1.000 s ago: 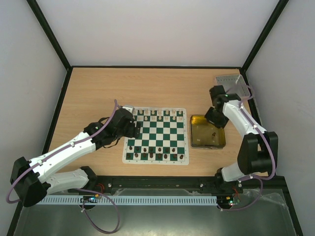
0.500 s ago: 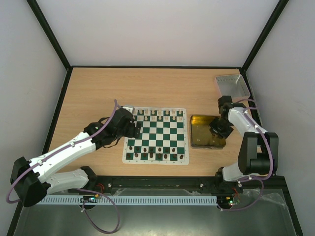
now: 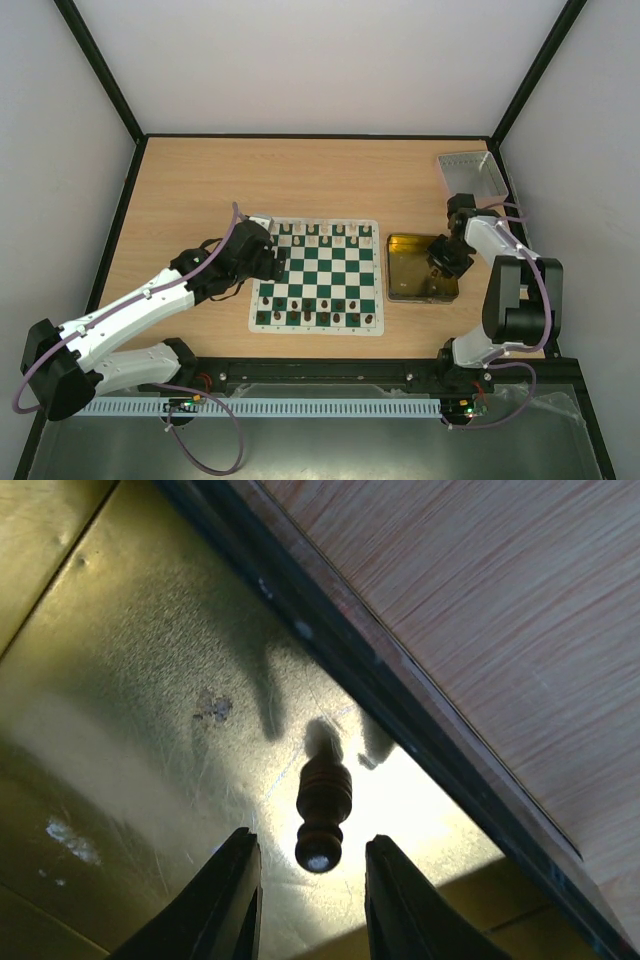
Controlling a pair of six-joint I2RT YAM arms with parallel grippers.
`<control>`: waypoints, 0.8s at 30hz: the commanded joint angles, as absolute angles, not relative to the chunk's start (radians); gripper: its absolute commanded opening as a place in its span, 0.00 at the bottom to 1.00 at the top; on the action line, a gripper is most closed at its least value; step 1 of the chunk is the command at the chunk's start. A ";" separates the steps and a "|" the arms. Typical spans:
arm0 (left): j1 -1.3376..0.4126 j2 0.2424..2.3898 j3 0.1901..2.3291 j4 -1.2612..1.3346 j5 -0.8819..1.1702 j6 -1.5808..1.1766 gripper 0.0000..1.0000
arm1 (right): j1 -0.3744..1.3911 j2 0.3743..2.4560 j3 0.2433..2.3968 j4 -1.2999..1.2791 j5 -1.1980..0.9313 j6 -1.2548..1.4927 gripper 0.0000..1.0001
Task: Set up the chess pieces on the board
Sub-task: Pick up the chess piece from the storage box.
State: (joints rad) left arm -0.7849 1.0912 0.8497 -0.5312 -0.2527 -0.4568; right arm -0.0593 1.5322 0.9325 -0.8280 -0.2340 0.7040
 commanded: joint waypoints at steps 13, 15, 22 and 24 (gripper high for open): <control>-0.779 1.091 0.839 -0.526 -0.254 -0.453 0.99 | -0.069 1.613 0.935 -0.776 -0.214 0.699 0.16; -0.779 1.092 0.838 -0.525 -0.253 -0.454 0.99 | -0.069 1.611 0.938 -0.779 -0.211 0.694 0.12; -0.779 1.093 0.838 -0.525 -0.252 -0.454 0.99 | -0.069 1.568 0.941 -0.811 -0.190 0.682 0.02; -0.779 1.094 0.839 -0.524 -0.252 -0.452 0.99 | -0.069 1.544 0.937 -0.821 -0.197 0.681 0.02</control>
State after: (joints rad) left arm -0.7849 1.0912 0.8494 -0.5301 -0.2523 -0.4568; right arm -0.0654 1.5997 0.9329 -0.7811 -0.2237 0.6922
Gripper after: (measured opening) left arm 0.993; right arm 0.053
